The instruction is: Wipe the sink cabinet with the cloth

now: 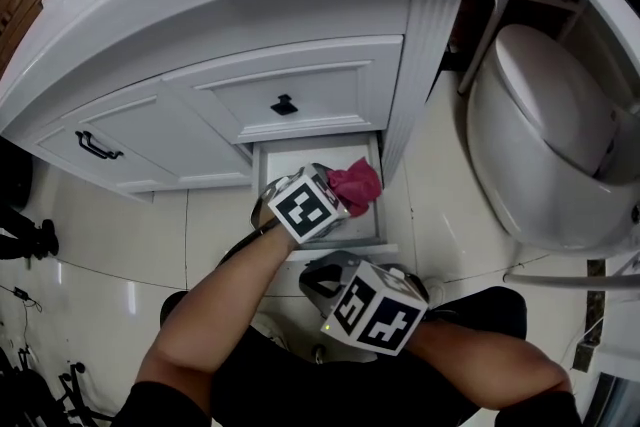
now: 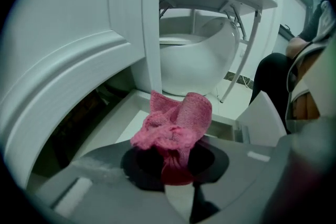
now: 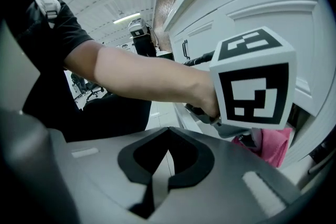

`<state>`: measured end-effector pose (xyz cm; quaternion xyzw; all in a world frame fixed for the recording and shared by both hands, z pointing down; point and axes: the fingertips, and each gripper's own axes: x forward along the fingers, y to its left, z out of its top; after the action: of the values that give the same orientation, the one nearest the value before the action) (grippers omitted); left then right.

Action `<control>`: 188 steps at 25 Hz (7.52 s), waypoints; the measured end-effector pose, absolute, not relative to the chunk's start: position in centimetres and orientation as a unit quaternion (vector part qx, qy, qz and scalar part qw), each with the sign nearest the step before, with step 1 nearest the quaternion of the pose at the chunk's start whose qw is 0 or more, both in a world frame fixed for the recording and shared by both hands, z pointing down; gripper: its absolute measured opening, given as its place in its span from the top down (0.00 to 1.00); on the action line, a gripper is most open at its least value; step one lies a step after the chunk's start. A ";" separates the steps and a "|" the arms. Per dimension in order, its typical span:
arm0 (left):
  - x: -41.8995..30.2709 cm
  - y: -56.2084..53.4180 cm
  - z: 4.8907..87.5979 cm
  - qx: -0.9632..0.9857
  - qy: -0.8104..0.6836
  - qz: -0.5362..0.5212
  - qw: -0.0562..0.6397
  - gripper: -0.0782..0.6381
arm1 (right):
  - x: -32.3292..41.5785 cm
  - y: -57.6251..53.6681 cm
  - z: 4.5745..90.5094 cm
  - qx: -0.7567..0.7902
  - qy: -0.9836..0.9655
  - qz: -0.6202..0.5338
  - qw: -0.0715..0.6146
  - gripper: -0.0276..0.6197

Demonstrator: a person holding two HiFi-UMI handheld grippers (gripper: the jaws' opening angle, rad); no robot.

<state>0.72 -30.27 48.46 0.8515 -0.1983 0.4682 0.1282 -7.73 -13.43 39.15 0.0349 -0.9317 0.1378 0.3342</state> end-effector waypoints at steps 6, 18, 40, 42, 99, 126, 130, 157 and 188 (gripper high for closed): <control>1.2 -30.3 49.0 0.848 -0.183 0.483 0.121 0.77 | -7.0 -13.6 39.2 0.042 -0.931 0.141 0.335 0.95; -5.0 -30.1 49.3 0.820 -0.195 0.522 0.132 0.77 | -7.3 -13.4 39.6 0.037 -0.929 0.142 0.340 0.95; -12.7 -29.9 49.4 0.783 -0.237 0.560 0.131 0.77 | -7.9 -13.2 40.5 0.037 -0.923 0.146 0.354 0.95; -12.8 -29.8 49.5 0.782 -0.237 0.562 0.132 0.77 | -7.8 -13.2 40.5 0.038 -0.923 0.146 0.354 0.95; -11.7 -25.3 48.5 0.811 -0.119 0.560 0.122 0.77 | -8.6 -11.8 41.3 0.027 -0.916 0.142 0.374 0.95; 5.5 -21.2 35.5 0.926 -0.128 0.354 0.020 0.77 | -6.0 -7.5 37.9 0.140 -0.928 0.110 0.329 0.95; 6.0 -20.5 36.3 0.922 -0.141 0.361 0.021 0.77 | -5.3 -5.9 37.5 0.154 -0.927 0.099 0.327 0.95; -8.1 -17.4 36.1 0.896 -0.315 0.309 0.045 0.77 | -5.0 -2.9 37.4 0.230 -0.927 0.078 0.285 0.95; -19.1 -13.2 36.7 0.872 -0.436 0.199 0.103 0.77 | -4.8 -1.7 36.0 0.281 -0.925 0.088 0.240 0.95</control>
<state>-19.06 -13.19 36.74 0.8717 -0.4361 0.1985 0.1031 -4.82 -1.69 35.95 0.2807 -0.9251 0.0877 0.2401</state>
